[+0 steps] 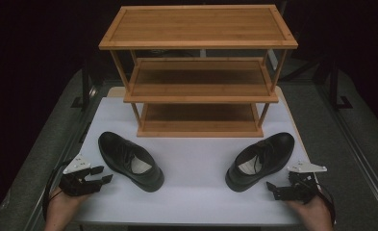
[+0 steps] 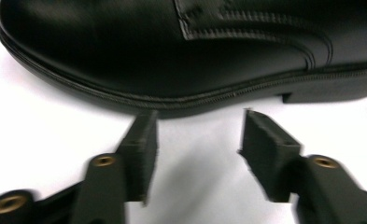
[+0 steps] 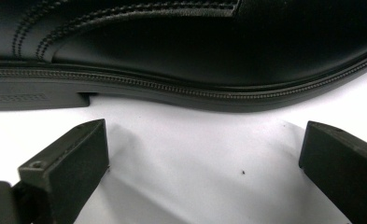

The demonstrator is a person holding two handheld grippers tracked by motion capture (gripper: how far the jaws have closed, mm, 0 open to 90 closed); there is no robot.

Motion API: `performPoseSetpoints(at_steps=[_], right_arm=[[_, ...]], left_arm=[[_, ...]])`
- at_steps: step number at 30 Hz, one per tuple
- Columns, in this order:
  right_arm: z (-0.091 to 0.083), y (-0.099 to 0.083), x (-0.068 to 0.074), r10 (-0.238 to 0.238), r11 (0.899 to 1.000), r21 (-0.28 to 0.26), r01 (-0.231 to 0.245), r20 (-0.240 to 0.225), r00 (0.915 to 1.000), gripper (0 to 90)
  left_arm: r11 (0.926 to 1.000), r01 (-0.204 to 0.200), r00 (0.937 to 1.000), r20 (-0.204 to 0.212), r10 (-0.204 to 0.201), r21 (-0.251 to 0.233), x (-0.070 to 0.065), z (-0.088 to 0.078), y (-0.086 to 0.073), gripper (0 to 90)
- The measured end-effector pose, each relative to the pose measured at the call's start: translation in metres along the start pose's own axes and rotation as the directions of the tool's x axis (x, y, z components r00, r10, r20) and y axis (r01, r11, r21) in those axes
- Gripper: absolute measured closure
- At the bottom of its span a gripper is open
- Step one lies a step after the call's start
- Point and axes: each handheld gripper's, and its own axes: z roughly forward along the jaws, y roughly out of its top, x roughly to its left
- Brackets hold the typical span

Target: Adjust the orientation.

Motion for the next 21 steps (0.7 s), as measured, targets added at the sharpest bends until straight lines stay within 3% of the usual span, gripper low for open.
performPoseSetpoints(at_steps=[10,14,21], right_arm=[[0.0,0.0,0.0,0.002,1.0,0.001,-0.002,0.001,1.0,1.2],[0.0,0.0,0.0,0.002,1.0,0.001,-0.002,0.0,1.0,1.2],[0.0,0.0,0.0,0.002,1.0,-0.001,-0.002,0.0,1.0,1.2]], left_arm=[[0.9991,0.038,0.9989,-0.028,-0.037,0.02,0.022,-0.005,0.021,88.6],[0.9983,0.054,0.9974,-0.049,-0.053,0.023,0.033,-0.005,0.03,89.8],[0.996,0.087,0.9911,-0.1,-0.088,-0.021,0.06,-0.002,0.05,89.8]])
